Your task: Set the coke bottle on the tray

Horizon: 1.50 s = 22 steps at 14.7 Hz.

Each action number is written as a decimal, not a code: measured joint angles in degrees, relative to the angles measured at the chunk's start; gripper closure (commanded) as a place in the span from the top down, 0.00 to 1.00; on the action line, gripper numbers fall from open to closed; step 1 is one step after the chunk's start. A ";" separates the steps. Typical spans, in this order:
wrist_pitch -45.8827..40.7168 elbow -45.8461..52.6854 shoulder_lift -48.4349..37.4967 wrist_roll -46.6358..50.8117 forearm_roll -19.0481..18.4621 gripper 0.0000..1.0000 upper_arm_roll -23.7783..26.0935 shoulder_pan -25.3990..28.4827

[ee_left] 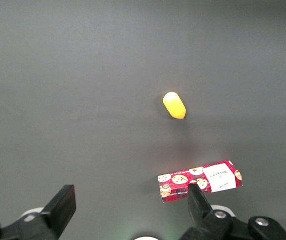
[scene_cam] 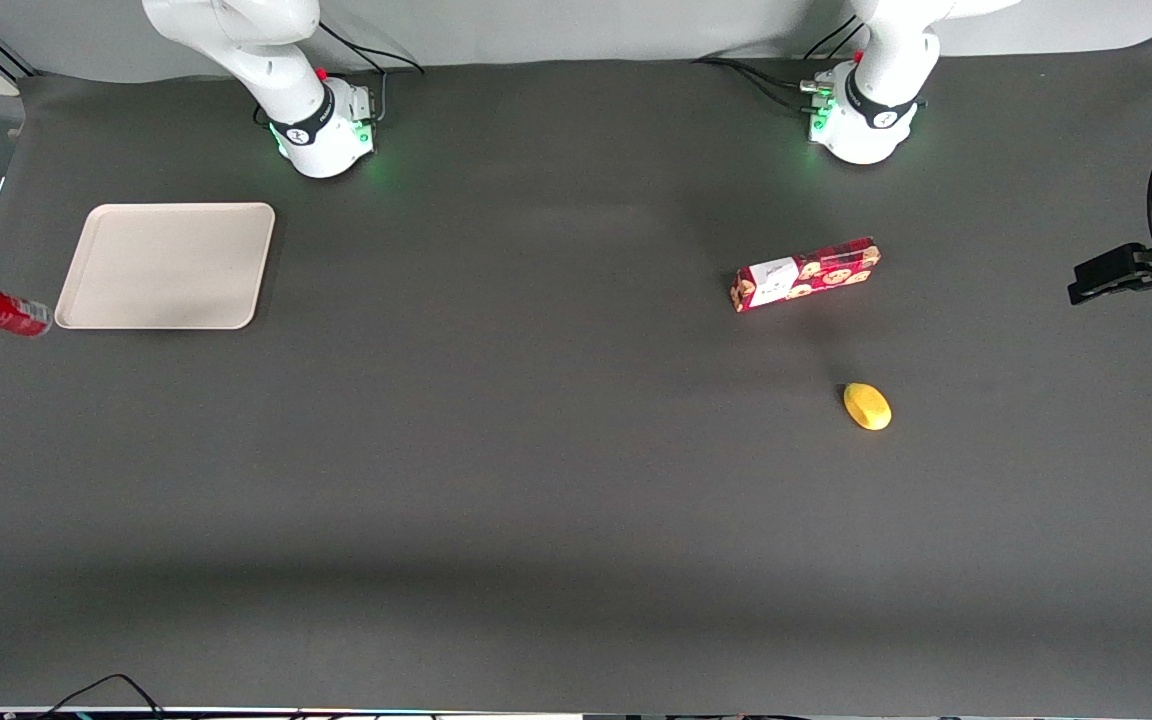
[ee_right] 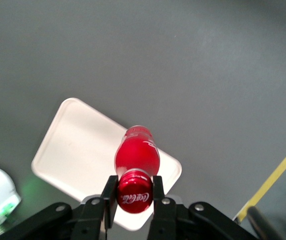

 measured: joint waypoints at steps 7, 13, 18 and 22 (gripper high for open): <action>-16.39 3.90 -5.84 8.81 -9.80 0.04 3.03 -0.36; 3.74 -17.70 -10.37 8.82 -13.36 0.04 -1.97 -1.82; 14.41 -28.62 -12.94 8.80 -13.60 0.04 -6.69 -1.86; 22.70 -33.37 -13.44 7.78 -13.65 0.04 -9.96 -1.85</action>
